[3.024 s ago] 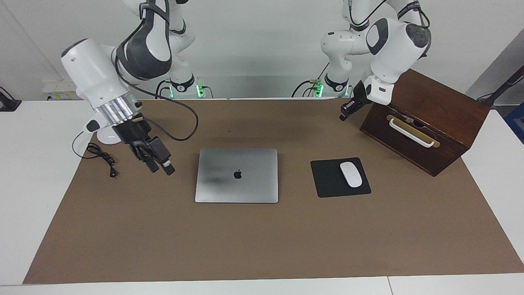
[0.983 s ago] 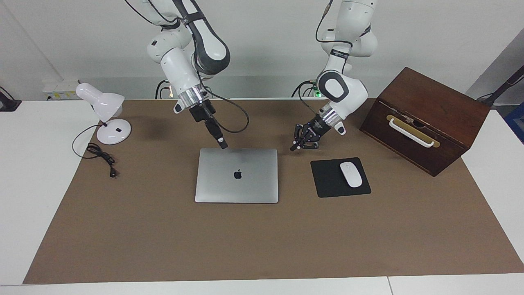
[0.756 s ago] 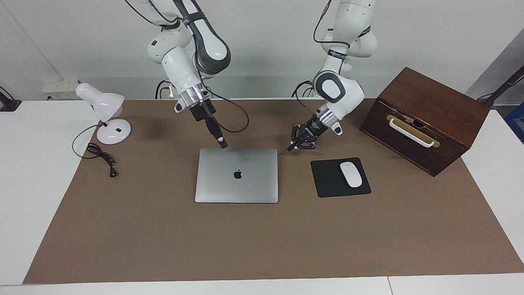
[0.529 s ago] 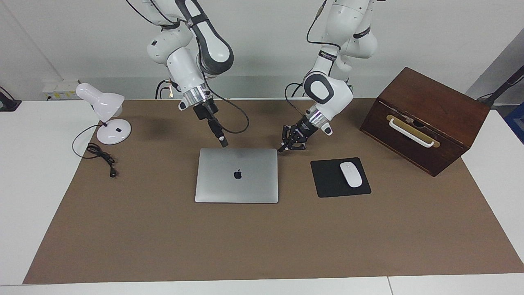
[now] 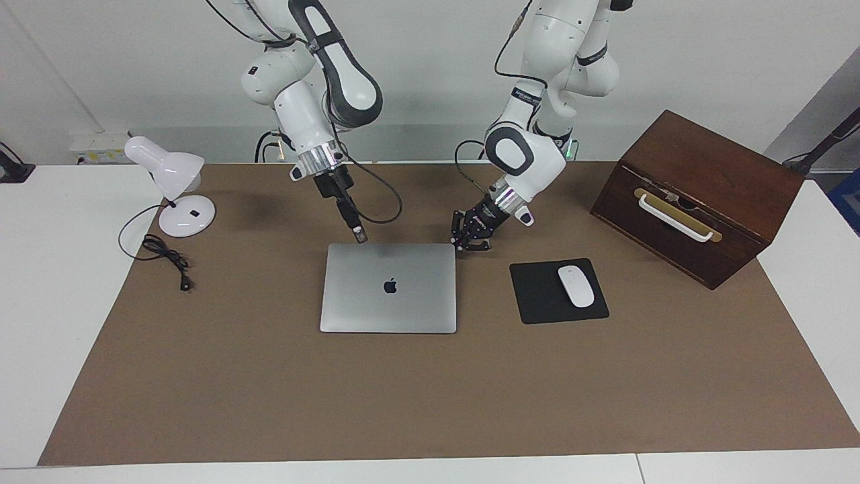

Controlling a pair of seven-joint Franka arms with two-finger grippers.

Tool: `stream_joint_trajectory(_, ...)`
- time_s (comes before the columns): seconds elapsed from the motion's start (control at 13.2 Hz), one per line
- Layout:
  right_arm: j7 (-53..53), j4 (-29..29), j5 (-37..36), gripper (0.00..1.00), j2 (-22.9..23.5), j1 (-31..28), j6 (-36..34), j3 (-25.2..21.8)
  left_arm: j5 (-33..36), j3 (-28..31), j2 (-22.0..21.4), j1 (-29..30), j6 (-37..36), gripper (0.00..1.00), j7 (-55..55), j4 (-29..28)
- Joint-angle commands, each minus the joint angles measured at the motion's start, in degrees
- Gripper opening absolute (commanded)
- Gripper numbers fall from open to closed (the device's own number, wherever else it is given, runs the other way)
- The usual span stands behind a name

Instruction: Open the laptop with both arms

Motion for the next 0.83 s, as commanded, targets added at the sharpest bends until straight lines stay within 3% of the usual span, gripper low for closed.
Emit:
stream_joint_trajectory(0.0, -0.4, -1.1, 2.4, 1.0, -1.5, -0.6, 1.1, 0.9, -1.8, 0.7, 1.7, -1.7, 2.2, 0.0, -0.2, 2.4)
stream_joint_trajectory(0.76, -0.4, -1.1, 3.5, 1.0, 1.2, -0.6, -0.6, 1.1, -1.8, 0.7, 4.5, -2.3, 3.1, 0.0, 3.2, 4.5)
